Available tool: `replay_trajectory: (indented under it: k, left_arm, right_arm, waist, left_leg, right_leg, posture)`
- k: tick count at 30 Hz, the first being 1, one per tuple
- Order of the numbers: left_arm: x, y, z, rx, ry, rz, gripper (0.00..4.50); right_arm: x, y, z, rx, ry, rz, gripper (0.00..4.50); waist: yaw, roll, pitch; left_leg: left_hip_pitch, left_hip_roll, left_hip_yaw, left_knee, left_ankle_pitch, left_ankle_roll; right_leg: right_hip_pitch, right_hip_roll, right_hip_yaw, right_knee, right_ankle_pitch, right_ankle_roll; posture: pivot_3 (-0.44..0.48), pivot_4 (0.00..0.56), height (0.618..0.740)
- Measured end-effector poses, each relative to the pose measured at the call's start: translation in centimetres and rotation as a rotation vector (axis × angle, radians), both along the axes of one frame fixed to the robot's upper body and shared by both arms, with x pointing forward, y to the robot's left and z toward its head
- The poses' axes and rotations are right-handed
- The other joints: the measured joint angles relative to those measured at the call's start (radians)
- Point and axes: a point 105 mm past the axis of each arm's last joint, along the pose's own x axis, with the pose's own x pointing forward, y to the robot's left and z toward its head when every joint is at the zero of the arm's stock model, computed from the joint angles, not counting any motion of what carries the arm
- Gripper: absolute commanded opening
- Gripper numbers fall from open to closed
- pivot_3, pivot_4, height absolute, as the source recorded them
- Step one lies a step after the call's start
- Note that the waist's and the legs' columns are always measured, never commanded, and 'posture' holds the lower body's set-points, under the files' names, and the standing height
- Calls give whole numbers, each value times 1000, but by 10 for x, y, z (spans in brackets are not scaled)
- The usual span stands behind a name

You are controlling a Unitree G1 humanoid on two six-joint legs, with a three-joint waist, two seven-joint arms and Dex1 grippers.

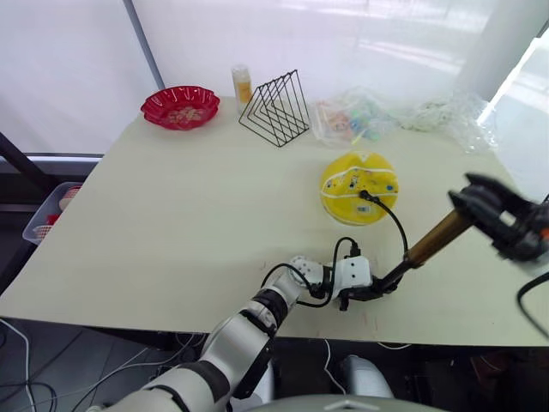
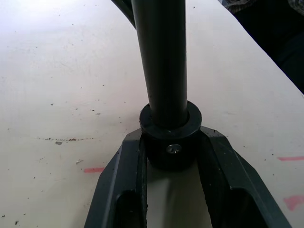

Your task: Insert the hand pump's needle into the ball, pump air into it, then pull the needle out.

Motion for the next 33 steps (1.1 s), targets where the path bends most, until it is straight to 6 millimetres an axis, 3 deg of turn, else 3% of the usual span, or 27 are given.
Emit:
replay_trajectory:
  k: [8, 11, 13, 16, 18, 26, 31, 33]
  left_arm:
    - [1, 3, -3, 9, 6, 12, 1022]
    - [0, 2, -2, 6, 7, 8, 1022]
    - [0, 1, -2, 5, 6, 7, 1022]
    - [1, 0, 0, 2, 0, 5, 1022]
    - [2, -1, 3, -2, -9, 2, 1022]
    - [2, -3, 5, -7, -14, -7, 1022]
    - [2, -3, 5, -7, -15, -7, 1022]
    - [2, -3, 5, -9, -16, -7, 1022]
  right_arm:
    - [-1, 18, -58, -61, 44, -25, 2072]
    - [-1, 21, -72, -87, 72, -26, 2072]
    - [-1, 22, -71, -93, 60, -23, 2072]
    - [1, 19, -59, -109, 48, 0, 2072]
    - [5, 15, -33, -123, 14, 44, 2072]
    - [-4, 2, 36, -138, -98, 89, 2072]
    - [-12, -2, 63, -144, -148, 83, 2072]
    - [-13, -1, 65, -143, -133, 82, 2072]
  waist:
    - [-2, -5, -9]
    - [-1, -4, -9]
    - [1, -4, -10]
    - [1, -1, -7]
    - [2, 5, -1]
    - [7, 6, 6]
    - [6, 4, 7]
    - [6, 2, 9]
  left_leg:
    - [5, 4, 11, 0, -1, -2]
    - [5, 4, 14, 0, -3, -3]
    - [5, 3, 21, 0, -4, -2]
    - [3, 3, 25, 1, -4, -2]
    - [0, 2, 30, 2, -4, -1]
    - [-2, 2, 28, 2, -4, -1]
    - [-2, 2, 28, 2, -4, -1]
    - [-2, 2, 27, 3, -4, -1]
  right_leg:
    - [-2, -2, 2, 2, 1, 0]
    - [-4, -5, 2, 2, 1, 0]
    - [-7, -8, 2, 2, 1, 1]
    - [-10, -12, 2, 2, 3, 1]
    - [-14, -14, 3, 2, 6, 0]
    - [-14, -14, -1, 2, 6, 2]
    - [-13, -14, -1, 2, 7, 2]
    - [-13, -14, -1, 2, 7, 2]
  posture:
    - [0, 150, 737]
    - [0, 150, 737]
    - [0, 150, 737]
    - [0, 150, 737]
    - [0, 150, 737]
    - [0, 150, 737]
    - [0, 150, 737]
    - [0, 150, 737]
